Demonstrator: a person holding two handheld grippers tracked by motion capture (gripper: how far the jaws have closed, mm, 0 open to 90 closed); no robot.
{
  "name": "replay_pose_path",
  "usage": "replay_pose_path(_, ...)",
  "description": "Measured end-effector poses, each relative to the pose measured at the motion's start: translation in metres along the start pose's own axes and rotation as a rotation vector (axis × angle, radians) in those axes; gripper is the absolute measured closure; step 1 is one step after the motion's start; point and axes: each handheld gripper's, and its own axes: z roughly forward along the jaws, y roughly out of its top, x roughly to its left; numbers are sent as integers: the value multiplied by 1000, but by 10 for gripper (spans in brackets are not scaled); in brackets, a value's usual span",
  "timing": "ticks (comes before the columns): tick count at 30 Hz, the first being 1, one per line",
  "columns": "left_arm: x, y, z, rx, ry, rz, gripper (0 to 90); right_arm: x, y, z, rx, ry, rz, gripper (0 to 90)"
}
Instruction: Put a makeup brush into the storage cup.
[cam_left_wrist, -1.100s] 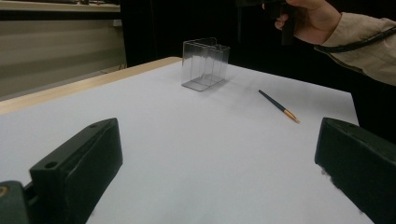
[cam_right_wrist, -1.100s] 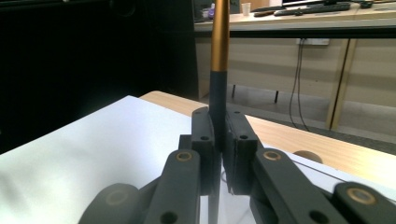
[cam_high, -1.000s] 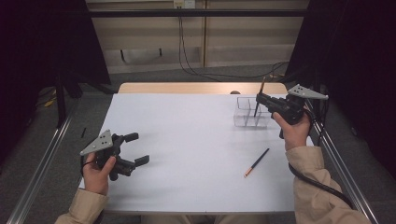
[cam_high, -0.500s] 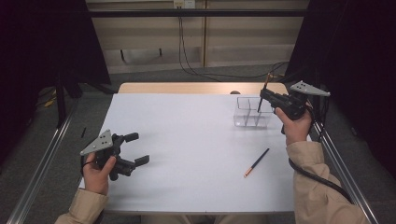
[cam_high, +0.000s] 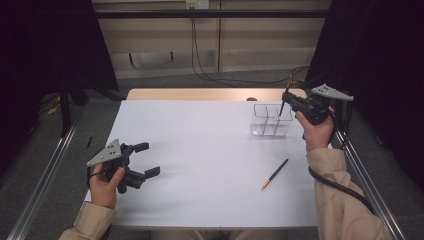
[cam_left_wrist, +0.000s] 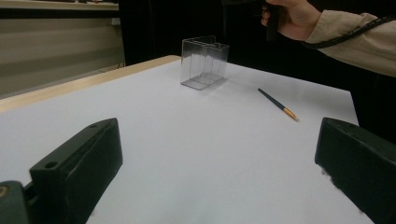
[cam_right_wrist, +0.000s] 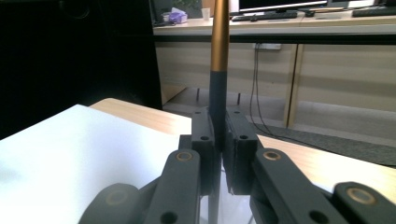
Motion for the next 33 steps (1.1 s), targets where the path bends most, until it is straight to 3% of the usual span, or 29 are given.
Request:
replay_pose_path(20, -1, 0, 0, -3, -5, 5, 9, -12, -5, 5, 2, -65, -13, 839)
replay_pose_path(33, -1, 1, 0, 0, -3, 12, 8, -14, -12, 5, 15, -70, -23, 839)
